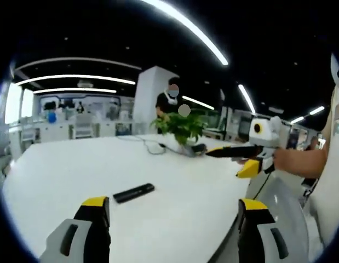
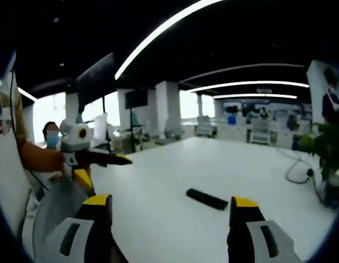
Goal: Press the specified remote control buttons in sequence, fully releasing each button before pressing the next.
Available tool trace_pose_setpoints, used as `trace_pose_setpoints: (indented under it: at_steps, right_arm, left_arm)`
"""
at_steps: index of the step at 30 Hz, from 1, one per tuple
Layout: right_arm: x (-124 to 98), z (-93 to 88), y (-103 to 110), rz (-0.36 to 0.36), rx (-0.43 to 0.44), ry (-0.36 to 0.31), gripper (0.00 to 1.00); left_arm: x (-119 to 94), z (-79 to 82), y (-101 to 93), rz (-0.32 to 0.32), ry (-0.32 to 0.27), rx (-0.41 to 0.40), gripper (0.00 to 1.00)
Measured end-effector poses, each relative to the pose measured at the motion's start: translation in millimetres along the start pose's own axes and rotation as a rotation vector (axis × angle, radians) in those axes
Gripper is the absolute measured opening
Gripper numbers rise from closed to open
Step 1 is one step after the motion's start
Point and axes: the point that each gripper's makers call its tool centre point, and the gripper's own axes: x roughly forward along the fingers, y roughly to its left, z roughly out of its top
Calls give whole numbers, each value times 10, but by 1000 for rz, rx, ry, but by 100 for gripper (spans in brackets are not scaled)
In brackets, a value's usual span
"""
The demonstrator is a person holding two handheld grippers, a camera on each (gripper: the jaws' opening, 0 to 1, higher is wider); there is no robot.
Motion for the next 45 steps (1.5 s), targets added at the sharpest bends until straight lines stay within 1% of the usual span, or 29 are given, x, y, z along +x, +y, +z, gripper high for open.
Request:
trace_pose_setpoints:
  at_steps: [3,5,7,9,10,13,14,17,18,20,22,25,28,32,35,41,45]
  right_arm:
    - [-17,-86,53,-2,12,9,86]
    - [-33,-128,124,5,22,17,86]
    - [-42,-140,181,6,28,20,86]
    - [-46,-136,233,5,17,19,86]
    - [-42,-142,247,6,15,25,87]
    - [-27,-166,270,1,20,38,86]
    - [-23,-183,277,1,24,47,86]
    - [-9,-193,311,5,31,52,85]
    - [1,-182,340,11,40,46,85]
    - [25,-184,367,17,50,45,85]
    - [47,-200,375,16,54,49,84]
    - [55,-242,339,2,58,61,84]
    - [43,-261,327,-7,71,65,84]
    - [48,-315,351,-15,51,87,83]
    - [32,-318,344,-24,37,87,81]
    - [26,-323,317,-34,67,81,82]
    - [39,-348,346,-37,34,95,81]
  left_arm:
    - [-4,-91,-62,-1,23,10,100]
    - [-11,-143,-112,-12,33,-2,100]
    - [-24,-182,-127,-17,41,-8,100]
    - [-40,-214,-118,-8,59,-2,100]
    - [-46,-203,-106,3,58,-2,100]
    - [-67,-113,-102,11,19,-28,100]
    - [-68,-106,-98,16,13,-34,100]
    - [-73,-136,-99,22,25,-24,100]
    - [-70,-162,-90,24,39,-23,100]
    - [-65,-164,-86,22,39,-29,100]
    - [-60,-183,-76,23,42,-26,100]
    - [-56,-252,-99,16,67,-21,100]
    - [-53,-267,-106,10,72,-23,100]
    - [-53,-316,-131,4,88,-4,100]
    - [-59,-333,-158,-5,94,11,100]
    - [-68,-347,-160,-7,97,2,100]
    - [-73,-347,-166,0,98,-11,100]
